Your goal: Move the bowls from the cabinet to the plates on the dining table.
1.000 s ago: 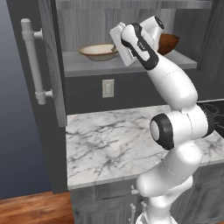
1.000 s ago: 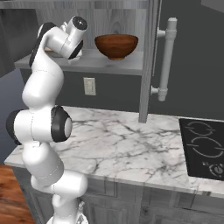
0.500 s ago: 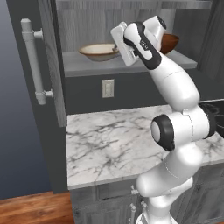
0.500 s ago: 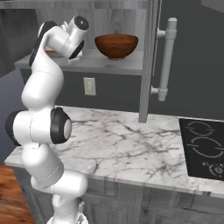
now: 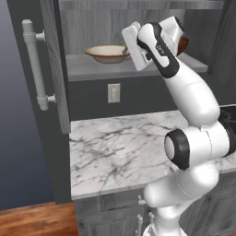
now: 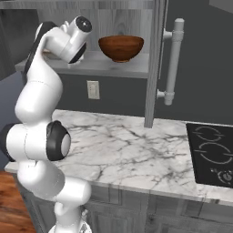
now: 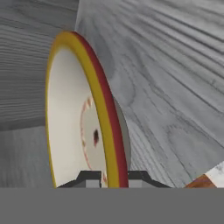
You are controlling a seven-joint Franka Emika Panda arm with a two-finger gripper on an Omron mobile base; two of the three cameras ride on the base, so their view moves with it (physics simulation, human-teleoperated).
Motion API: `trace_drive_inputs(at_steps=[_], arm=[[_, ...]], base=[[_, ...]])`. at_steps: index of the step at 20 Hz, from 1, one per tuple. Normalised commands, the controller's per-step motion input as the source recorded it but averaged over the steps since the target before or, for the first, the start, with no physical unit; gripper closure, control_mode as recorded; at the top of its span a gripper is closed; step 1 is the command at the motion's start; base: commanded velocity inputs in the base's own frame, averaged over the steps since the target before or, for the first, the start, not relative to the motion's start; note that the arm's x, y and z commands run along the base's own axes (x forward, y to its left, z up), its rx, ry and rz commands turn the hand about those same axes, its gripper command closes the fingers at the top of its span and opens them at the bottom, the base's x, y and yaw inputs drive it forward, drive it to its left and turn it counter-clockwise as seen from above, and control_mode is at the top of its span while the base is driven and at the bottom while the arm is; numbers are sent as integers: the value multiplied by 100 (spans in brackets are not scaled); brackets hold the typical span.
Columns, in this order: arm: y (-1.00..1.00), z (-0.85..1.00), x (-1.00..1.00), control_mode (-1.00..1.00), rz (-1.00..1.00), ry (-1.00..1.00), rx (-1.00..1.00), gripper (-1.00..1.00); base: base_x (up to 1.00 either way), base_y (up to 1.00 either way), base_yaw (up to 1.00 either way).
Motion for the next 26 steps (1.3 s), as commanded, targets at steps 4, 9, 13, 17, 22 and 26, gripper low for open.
trace_drive_inputs(at_steps=[4,9,13,17,22,26], arm=[[-8,14,-53,-100,-4,1,5,100],[-16,19,-52,-100,-3,3,6,100],[-21,22,-50,-100,-2,7,9,100],[-21,21,-50,-100,0,9,9,100],[-13,8,-56,-100,0,7,3,100],[-3,-2,-62,-100,0,3,-1,100]], base=[[0,0,0],[0,0,0],[0,0,0],[0,0,0],[0,0,0],[0,0,0]])
